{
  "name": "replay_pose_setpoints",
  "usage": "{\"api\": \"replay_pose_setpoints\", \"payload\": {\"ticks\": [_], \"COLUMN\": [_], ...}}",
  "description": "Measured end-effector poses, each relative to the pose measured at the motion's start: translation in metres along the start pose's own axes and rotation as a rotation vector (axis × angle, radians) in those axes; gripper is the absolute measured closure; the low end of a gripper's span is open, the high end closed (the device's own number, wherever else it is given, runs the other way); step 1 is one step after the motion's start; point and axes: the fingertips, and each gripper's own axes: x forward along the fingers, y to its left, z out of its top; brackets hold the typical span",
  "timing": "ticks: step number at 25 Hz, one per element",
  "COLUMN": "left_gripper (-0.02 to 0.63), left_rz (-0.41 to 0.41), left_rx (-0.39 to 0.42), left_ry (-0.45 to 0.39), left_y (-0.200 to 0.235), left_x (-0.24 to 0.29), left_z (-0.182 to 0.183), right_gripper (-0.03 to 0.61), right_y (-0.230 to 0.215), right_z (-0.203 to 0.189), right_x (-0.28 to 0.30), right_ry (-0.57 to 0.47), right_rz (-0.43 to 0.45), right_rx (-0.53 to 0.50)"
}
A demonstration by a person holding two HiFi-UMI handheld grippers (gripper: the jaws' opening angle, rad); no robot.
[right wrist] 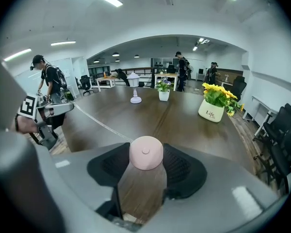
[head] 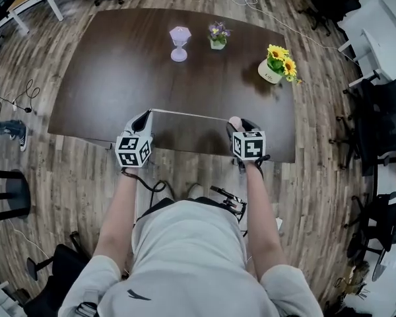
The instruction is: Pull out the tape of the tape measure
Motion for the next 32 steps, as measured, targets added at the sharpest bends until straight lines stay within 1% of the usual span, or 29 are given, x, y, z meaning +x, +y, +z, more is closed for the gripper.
{"api": "replay_pose_setpoints", "payload": {"ticks": [4,12,17,21,25,30,32], "left_gripper": [0.600,0.600,0.600,0.600,0.600,0.600,0.596], "left_rz": [-0.002,0.022,0.035,0.041,0.044,0.051,0.054], "left_rx": [-0.007,-0.003,0.015,0.050,0.065,0.087,0.079], "left_ry": [0.076,0.203,0.231,0.262,0.286,0.297,0.293], "left_y": [0.003,0.014,0.017,0.018,0.020,0.019,0.020], "left_x": [0.013,0.047,0.062,0.071,0.074,0.077,0.079], "left_z": [-0.030,-0.070,-0.071,-0.072,-0.073,-0.075,-0.075], "right_gripper": [0.362,0.362,0.362,0.362,0.362,0.359,0.358], "right_y": [-0.006,-0.019,-0.025,-0.028,-0.027,-0.027,-0.029], "right_z": [-0.015,-0.032,-0.035,-0.037,-0.041,-0.041,-0.041], "right_x": [0.022,0.066,0.084,0.091,0.095,0.096,0.096], "right_ry": [0.041,0.107,0.135,0.161,0.183,0.176,0.165], "right_rz": [-0.018,-0.069,-0.068,-0.067,-0.047,-0.022,-0.022], "right_rx": [0.002,0.005,0.023,0.029,0.049,0.076,0.083]}}
